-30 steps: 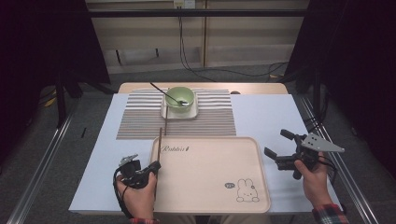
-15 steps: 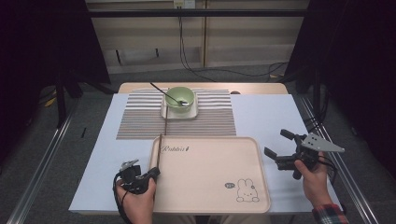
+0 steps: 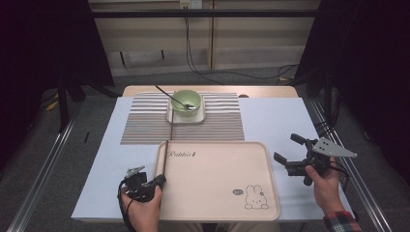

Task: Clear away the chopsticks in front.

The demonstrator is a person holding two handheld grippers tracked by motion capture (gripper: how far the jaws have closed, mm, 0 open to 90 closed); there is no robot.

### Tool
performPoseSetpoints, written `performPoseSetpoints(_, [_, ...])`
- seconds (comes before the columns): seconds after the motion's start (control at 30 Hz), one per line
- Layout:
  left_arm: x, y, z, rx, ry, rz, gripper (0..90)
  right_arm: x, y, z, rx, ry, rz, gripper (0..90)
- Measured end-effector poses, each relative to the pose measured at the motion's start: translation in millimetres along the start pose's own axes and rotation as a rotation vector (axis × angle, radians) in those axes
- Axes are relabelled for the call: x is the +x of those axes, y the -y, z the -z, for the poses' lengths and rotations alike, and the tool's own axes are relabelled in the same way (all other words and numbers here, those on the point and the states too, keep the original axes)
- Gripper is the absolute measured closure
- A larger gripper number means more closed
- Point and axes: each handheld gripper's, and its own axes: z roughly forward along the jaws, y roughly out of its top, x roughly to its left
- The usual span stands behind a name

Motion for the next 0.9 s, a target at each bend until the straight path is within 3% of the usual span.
performPoseSetpoints(0.03, [-1.5, 0.7, -0.3, -0.002, -0.005, 0.013, 85.0, 0.2, -0.1, -0.1, -0.001, 0.003, -0.005, 1.0])
performPoseSetpoints(0.1, [-1.1, 1.3, -0.7, -0.001, -0.010, -0.006, 85.0, 0.0, -0.1, -0.1, 0.000, -0.001, 0.001, 1.0])
performPoseSetpoints(0.33, [-2.4, 0.9, -0.4, 0.003, -0.022, -0.013, 84.8, 0.0, -0.1, 0.0, -0.001, 0.000, -0.004, 1.0])
performPoseSetpoints(0.9, [-6.1, 2.3, -1.7, -0.004, -0.031, 0.019, 84.3, 0.0, -0.2, -0.2, -0.002, 0.001, -0.005, 1.0])
